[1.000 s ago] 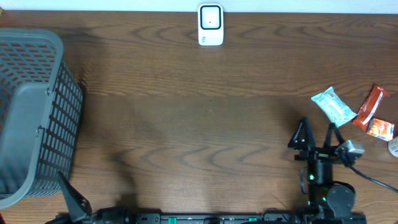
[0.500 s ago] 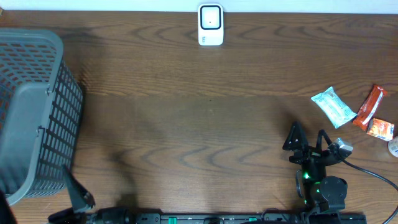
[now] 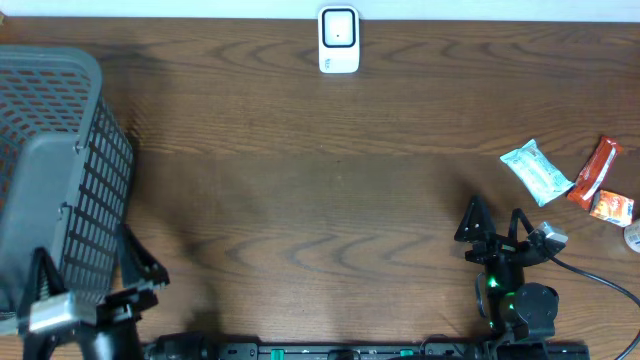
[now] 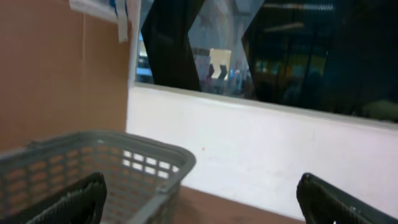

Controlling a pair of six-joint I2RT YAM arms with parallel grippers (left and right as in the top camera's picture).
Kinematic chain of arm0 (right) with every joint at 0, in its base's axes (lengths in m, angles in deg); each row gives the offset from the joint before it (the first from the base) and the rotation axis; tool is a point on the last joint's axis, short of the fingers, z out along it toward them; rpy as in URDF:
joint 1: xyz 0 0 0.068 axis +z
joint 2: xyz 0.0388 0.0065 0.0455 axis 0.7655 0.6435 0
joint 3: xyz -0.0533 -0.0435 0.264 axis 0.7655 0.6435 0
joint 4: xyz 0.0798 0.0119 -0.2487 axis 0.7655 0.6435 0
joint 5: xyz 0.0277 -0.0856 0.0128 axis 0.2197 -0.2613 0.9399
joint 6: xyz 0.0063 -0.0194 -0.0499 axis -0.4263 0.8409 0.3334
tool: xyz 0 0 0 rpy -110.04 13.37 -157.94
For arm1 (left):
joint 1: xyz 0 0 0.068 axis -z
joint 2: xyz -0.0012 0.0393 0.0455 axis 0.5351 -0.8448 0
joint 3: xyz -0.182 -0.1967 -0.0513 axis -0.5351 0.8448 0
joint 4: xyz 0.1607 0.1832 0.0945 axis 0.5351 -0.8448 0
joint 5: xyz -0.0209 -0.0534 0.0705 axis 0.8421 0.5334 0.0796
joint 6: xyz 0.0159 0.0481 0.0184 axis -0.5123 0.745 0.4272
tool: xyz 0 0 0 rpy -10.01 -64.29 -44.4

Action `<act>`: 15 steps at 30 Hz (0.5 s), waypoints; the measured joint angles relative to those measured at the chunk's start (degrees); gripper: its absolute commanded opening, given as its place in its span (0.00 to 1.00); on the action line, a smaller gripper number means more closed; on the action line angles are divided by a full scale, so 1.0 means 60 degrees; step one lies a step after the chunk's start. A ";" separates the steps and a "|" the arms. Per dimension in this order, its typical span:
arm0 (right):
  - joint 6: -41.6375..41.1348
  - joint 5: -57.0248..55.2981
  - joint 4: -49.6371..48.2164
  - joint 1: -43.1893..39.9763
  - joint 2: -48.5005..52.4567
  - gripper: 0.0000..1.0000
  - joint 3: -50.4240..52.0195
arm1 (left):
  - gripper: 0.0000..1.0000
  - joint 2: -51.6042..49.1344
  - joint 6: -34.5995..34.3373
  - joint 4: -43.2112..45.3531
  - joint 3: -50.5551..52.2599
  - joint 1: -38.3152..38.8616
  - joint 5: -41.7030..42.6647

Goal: Scan the item barcode

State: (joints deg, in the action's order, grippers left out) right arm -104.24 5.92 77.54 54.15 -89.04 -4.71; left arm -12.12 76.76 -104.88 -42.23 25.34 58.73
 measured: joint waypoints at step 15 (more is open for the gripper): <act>0.0004 0.0000 0.0000 0.0000 0.0000 0.99 0.0000 | 0.98 0.0000 -0.0718 0.0707 0.2244 0.0000 0.0000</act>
State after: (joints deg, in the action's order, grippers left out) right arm -104.22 5.92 77.54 54.15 -89.04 -4.71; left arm -12.12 72.46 -100.64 -28.76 25.34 58.73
